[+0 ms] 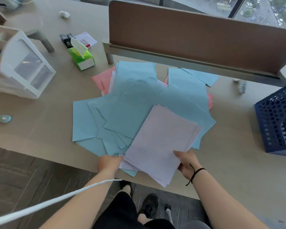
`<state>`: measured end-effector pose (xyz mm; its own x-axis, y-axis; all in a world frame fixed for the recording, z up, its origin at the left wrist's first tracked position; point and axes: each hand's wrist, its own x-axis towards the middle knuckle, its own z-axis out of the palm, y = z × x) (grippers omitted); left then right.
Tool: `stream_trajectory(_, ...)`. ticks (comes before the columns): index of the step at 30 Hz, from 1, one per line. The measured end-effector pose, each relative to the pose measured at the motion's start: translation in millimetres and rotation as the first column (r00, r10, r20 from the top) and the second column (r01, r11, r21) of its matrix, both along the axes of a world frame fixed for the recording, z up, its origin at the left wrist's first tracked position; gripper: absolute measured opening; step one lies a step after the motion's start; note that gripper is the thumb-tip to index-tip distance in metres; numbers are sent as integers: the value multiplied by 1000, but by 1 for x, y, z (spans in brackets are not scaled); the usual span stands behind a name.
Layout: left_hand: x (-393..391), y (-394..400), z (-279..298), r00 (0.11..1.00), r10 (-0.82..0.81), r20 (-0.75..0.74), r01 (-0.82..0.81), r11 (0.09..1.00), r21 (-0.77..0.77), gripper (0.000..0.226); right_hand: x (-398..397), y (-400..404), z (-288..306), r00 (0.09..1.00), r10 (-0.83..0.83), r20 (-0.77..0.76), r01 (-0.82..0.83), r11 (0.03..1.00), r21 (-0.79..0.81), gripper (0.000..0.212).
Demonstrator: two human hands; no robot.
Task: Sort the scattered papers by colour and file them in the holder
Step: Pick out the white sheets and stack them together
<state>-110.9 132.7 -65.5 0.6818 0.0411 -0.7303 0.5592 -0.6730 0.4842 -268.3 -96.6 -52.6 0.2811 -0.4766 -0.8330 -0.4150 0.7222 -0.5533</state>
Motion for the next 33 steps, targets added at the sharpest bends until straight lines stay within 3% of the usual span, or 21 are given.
stream_trajectory(5, -8, -5, -1, 991, 132, -17, -132, 990, -41, 22, -8, 7, -4, 1000, -2, -6, 2, 999, -47, 41)
stream_trajectory(13, -13, -19, -1, 999, 24, 27, -26, 997, 73, 27, -18, 0, -6, 1000, 24, 19, -21, 994, -108, 43)
stream_trajectory(23, 1, -25, -6, 987, 127, -95, -131, 991, -32, 15, -24, -6, -17, 999, 44, 23, -41, 994, -99, 46)
stream_trajectory(33, 11, -19, -8, 992, 14, -129, -21, 998, -55, 19, -26, -15, -21, 998, 61, 6, -60, 995, -86, 43)
